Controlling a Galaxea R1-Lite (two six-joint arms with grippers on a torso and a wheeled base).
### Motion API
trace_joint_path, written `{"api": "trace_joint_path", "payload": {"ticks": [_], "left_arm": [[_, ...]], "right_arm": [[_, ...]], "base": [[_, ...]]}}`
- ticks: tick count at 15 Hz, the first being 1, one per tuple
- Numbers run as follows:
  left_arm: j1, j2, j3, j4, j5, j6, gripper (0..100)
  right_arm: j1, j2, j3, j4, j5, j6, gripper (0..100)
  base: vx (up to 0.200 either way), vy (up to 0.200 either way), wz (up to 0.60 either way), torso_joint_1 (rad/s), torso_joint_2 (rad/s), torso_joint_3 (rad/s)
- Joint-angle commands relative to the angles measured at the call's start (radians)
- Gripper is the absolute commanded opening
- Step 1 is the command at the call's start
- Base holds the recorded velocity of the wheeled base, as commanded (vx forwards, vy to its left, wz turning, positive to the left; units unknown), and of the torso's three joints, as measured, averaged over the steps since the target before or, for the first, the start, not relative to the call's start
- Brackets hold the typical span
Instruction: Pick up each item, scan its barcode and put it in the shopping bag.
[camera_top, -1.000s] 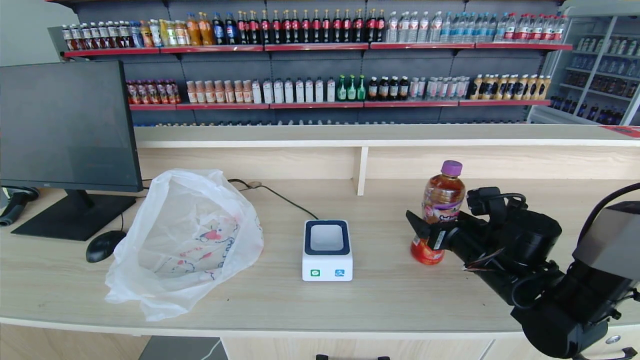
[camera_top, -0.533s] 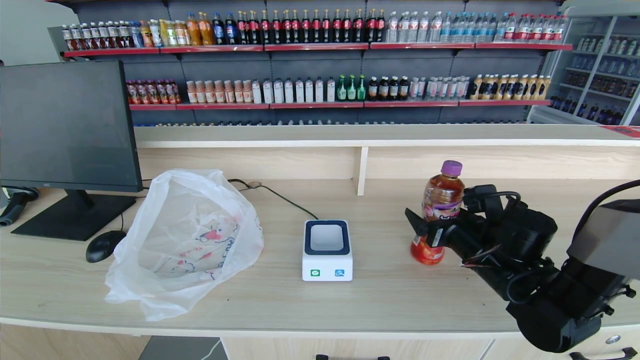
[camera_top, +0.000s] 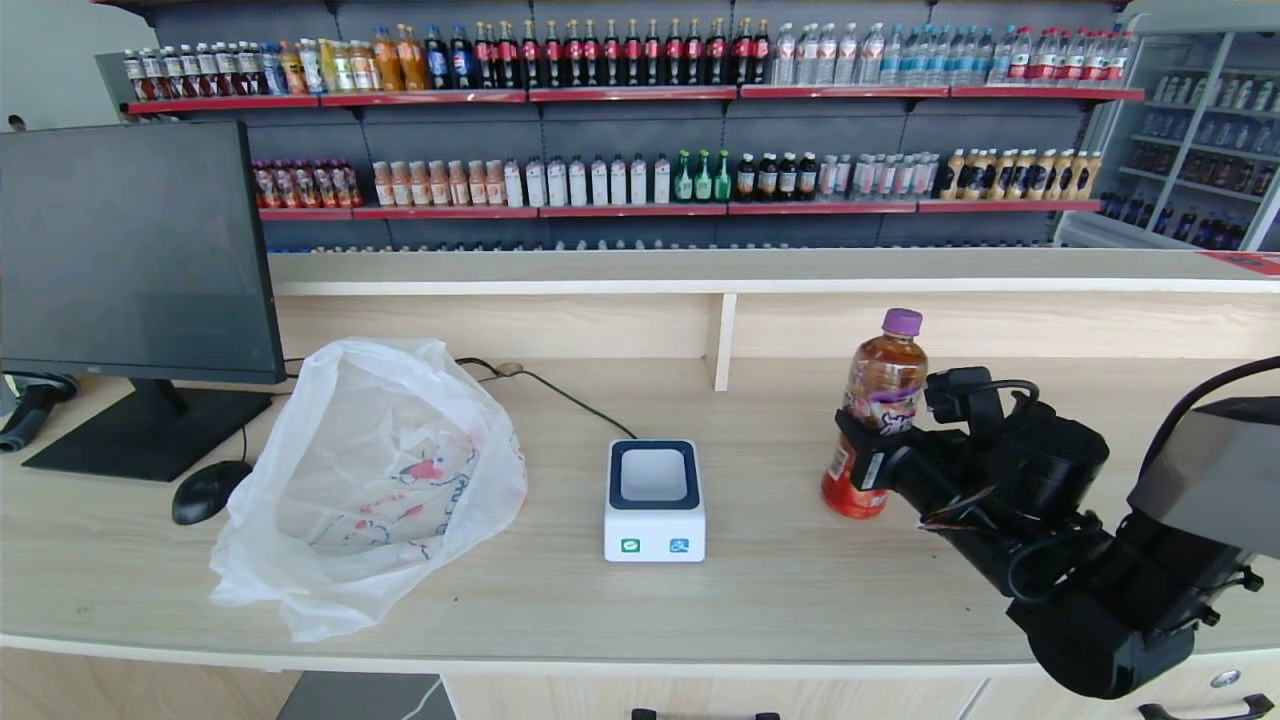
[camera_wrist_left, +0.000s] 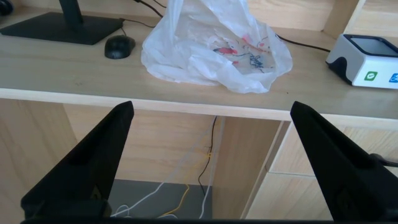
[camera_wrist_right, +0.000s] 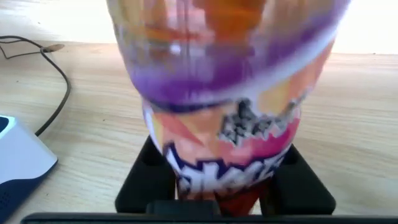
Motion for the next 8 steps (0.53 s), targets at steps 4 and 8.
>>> {"api": "trace_joint_path", "payload": {"ticks": [4, 8], "left_arm": [[0.001, 0.0, 0.0, 0.0, 0.0, 0.0, 100], [0.0, 0.0, 0.0, 0.0, 0.0, 0.0, 100]], "right_arm": [[0.007, -0.021, 0.02, -0.003, 0.001, 0.027, 0], [0.013, -0.029, 0.017, -0.003, 0.001, 0.033, 0]], "base": [[0.0, 0.0, 0.0, 0.0, 0.0, 0.0], [0.0, 0.0, 0.0, 0.0, 0.0, 0.0]]}}
